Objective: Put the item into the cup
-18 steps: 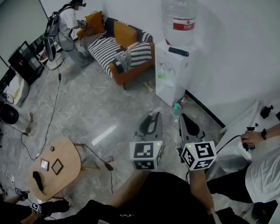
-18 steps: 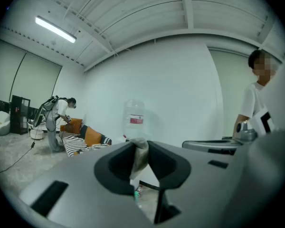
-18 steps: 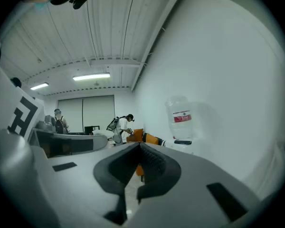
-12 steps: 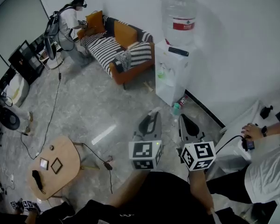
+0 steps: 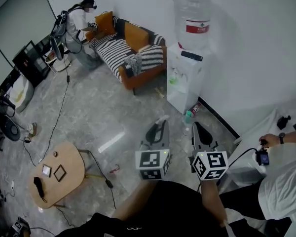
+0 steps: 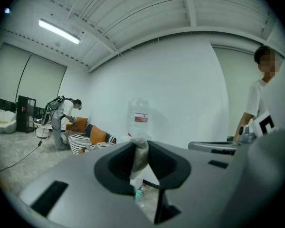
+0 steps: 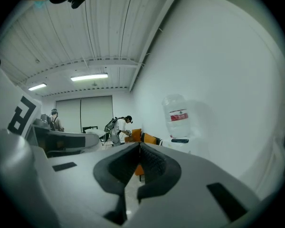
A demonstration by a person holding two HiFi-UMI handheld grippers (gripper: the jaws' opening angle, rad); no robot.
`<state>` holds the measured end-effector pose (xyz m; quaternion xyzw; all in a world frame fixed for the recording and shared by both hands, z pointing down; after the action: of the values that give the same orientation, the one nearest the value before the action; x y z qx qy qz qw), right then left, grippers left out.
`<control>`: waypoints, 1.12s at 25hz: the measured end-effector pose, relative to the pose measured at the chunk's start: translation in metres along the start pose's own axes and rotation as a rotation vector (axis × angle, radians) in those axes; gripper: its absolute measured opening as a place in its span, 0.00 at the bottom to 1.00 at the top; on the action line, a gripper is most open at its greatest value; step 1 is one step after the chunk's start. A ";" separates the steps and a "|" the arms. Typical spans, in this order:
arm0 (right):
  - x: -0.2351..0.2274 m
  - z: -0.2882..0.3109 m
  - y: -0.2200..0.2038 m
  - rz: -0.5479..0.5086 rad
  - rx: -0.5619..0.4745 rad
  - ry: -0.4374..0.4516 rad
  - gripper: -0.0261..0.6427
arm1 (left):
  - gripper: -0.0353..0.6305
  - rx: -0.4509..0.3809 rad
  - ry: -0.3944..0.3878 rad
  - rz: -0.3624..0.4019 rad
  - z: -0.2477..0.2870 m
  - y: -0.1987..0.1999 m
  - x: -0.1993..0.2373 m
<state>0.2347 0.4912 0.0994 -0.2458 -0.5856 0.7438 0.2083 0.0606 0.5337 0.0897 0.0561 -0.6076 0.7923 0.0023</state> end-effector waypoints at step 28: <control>-0.064 0.112 0.003 -0.011 0.018 -0.043 0.06 | 0.17 -0.019 0.033 -0.083 0.120 0.007 0.074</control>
<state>0.2167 0.3660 0.1259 -0.2247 -0.5846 0.7529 0.2021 -0.0034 0.4111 0.1203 0.0680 -0.6121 0.7865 0.0458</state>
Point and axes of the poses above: the fingertips, and each gripper's own axes: z forward along the fingers, x to its left, y out of its top, the point moved 8 cm from there along -z, backward along the fingers, and after that the axes turned 7 degrees about x, right-handed, at the moved point
